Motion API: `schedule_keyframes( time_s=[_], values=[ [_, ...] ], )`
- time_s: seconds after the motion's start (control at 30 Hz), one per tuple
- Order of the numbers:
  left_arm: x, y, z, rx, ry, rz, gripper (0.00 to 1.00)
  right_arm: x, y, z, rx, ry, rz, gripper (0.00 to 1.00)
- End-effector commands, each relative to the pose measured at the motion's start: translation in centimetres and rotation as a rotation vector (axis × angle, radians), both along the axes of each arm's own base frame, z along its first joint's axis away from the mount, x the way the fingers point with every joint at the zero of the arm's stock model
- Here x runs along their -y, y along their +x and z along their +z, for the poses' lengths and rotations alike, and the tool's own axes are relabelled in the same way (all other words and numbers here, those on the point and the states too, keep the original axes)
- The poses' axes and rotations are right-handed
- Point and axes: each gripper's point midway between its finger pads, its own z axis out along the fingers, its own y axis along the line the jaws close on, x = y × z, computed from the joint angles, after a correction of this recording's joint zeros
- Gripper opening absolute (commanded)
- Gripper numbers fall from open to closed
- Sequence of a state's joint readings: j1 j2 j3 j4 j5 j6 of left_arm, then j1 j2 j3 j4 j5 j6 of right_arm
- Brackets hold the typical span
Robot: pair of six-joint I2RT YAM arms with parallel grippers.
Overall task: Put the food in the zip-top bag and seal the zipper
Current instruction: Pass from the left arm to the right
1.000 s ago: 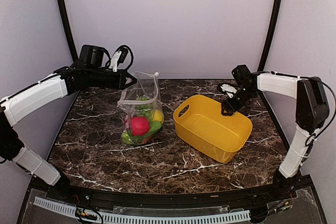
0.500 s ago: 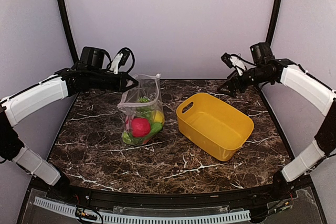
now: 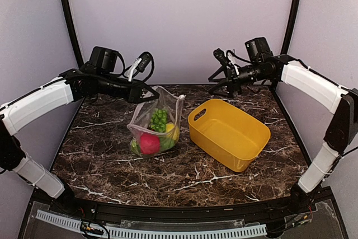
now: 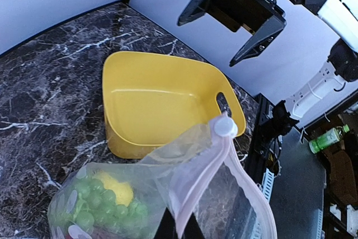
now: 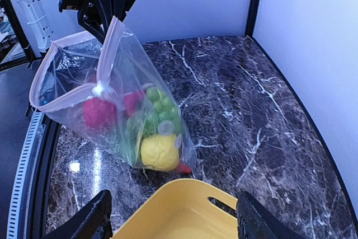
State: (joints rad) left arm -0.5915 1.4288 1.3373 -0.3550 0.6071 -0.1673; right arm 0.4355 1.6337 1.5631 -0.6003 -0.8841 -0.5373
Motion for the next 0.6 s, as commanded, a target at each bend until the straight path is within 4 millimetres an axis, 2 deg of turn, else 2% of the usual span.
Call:
schedule_keyframes(
  time_s=[0.0, 0.2, 0.33, 0.5, 0.57],
  values=[
    [1.4, -2.6, 0.5, 0.001, 0.010, -0.128, 0.01, -3.0, -1.9, 1.8, 0.065, 0.039, 0.107, 0.71],
    [1.9, -2.8, 0.4, 0.000, 0.024, -0.146, 0.01, -6.1, -3.9, 0.2, 0.104, -0.021, 0.178, 0.60],
    [1.9, -2.8, 0.5, 0.009, 0.029, -0.144, 0.01, -6.2, -6.1, -0.5, 0.129, -0.024, 0.249, 0.58],
    [1.9, -2.8, 0.5, 0.010, 0.027, -0.148, 0.01, -6.0, -6.1, -2.0, 0.130, -0.059, 0.237, 0.50],
    [1.9, -2.8, 0.5, 0.012, 0.028, -0.147, 0.01, -6.3, -5.8, -2.4, 0.131, -0.069, 0.223, 0.43]
  ],
)
